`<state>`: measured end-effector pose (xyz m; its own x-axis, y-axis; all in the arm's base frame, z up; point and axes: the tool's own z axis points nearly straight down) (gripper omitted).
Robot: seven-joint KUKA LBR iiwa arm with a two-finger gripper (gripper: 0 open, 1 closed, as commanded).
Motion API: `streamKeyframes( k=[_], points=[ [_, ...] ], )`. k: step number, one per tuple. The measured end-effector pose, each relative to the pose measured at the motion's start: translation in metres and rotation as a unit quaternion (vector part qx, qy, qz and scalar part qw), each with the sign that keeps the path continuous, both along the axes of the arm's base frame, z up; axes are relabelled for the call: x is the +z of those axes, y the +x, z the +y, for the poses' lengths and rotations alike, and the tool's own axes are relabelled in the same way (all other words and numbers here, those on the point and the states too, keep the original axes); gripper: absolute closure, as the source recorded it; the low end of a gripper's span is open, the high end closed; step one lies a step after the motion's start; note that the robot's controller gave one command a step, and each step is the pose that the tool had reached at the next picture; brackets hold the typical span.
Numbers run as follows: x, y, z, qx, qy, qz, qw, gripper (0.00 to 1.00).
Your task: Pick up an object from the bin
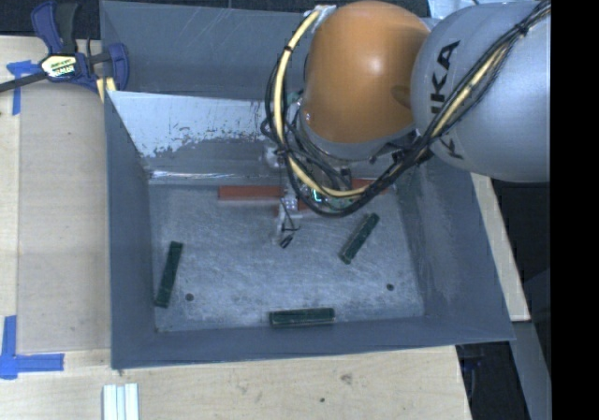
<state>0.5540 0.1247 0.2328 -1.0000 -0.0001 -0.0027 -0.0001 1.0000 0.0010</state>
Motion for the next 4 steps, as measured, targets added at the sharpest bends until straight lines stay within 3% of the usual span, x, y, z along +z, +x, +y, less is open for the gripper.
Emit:
streamKeyframes(
  k=[1,2,3,4],
  points=[
    [-0.063,0.070,-0.055,0.119,-0.002,0.0002,0.9929,0.00],
    [-0.165,0.060,-0.147,0.131,-0.001,-0.0002,0.9914,0.00],
    [-0.158,0.063,-0.145,0.132,-0.002,-0.0027,0.9912,1.00],
    [-0.060,0.032,-0.198,0.093,-0.003,-0.0044,0.9957,1.00]
  ],
)
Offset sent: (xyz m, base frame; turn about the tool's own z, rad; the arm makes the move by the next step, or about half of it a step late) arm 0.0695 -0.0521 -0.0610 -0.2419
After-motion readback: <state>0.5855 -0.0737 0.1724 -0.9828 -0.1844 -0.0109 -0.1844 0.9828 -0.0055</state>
